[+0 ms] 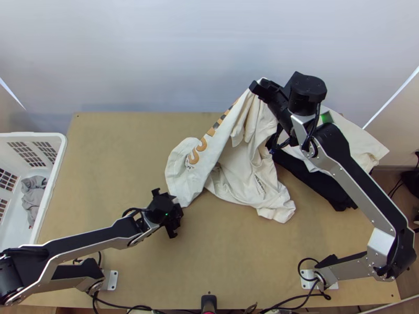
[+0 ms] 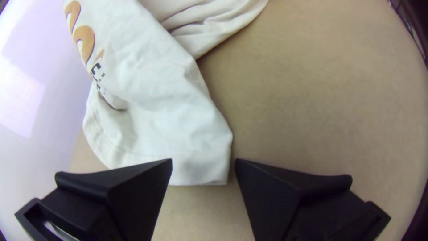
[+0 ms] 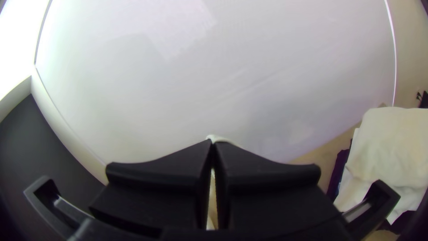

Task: Fold the t-shirt

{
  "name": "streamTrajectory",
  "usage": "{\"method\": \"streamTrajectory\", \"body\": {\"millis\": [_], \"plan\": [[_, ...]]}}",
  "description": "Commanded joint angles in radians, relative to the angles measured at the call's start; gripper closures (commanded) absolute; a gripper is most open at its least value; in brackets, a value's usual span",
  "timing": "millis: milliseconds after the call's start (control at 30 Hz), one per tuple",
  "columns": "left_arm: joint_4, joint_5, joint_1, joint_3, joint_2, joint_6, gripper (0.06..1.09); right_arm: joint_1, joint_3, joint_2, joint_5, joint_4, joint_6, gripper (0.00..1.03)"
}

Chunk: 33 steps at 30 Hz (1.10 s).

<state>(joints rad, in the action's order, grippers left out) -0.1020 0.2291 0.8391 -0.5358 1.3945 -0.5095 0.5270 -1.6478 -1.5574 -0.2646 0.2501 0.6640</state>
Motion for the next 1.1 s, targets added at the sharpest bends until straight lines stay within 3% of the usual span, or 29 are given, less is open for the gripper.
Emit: {"method": "streamTrajectory", "body": {"millis": [0,67,133,233,333,433,533,800,900,1000,1067], "plan": [[-0.045,0.001,-0.012,-0.015,0.060,0.023,0.39,0.001,0.017,0.000,0.001,-0.008,0.000,1.00],[-0.062,0.001,-0.006,-0.013,0.060,0.029,0.63,0.002,0.022,0.002,0.001,-0.012,0.000,1.00],[-0.137,0.003,0.002,-0.004,0.047,0.031,1.06,0.001,0.023,0.002,0.001,-0.017,0.000,1.00],[-0.107,0.027,-0.023,-0.062,0.032,0.063,1.05,-0.005,0.016,0.005,0.001,-0.018,0.000,1.00],[0.176,-0.017,-0.166,-0.299,0.041,0.302,1.05,-0.018,0.009,0.034,0.002,-0.006,-0.006,1.00],[0.347,-0.051,-0.325,-0.512,0.037,0.502,1.05,-0.018,0.031,0.082,0.004,0.012,-0.101,1.00],[0.441,-0.123,-0.452,-0.671,-0.002,0.621,1.05,-0.019,0.063,0.135,0.002,-0.002,-0.244,1.00],[0.568,-0.126,-0.703,-0.923,0.028,0.783,1.05,-0.110,0.094,0.230,0.004,-0.057,-0.425,1.00],[0.578,-0.125,-0.788,-0.964,0.035,0.816,1.05,-0.139,0.091,0.235,0.004,-0.049,-0.554,1.00],[0.598,-0.120,-0.821,-1.032,0.026,0.818,1.05,-0.142,0.063,0.224,0.002,-0.052,-0.762,1.00],[0.599,-0.111,-0.838,-1.087,0.023,0.818,1.05,-0.145,0.037,0.209,-0.001,-0.068,-0.847,1.00]]}}
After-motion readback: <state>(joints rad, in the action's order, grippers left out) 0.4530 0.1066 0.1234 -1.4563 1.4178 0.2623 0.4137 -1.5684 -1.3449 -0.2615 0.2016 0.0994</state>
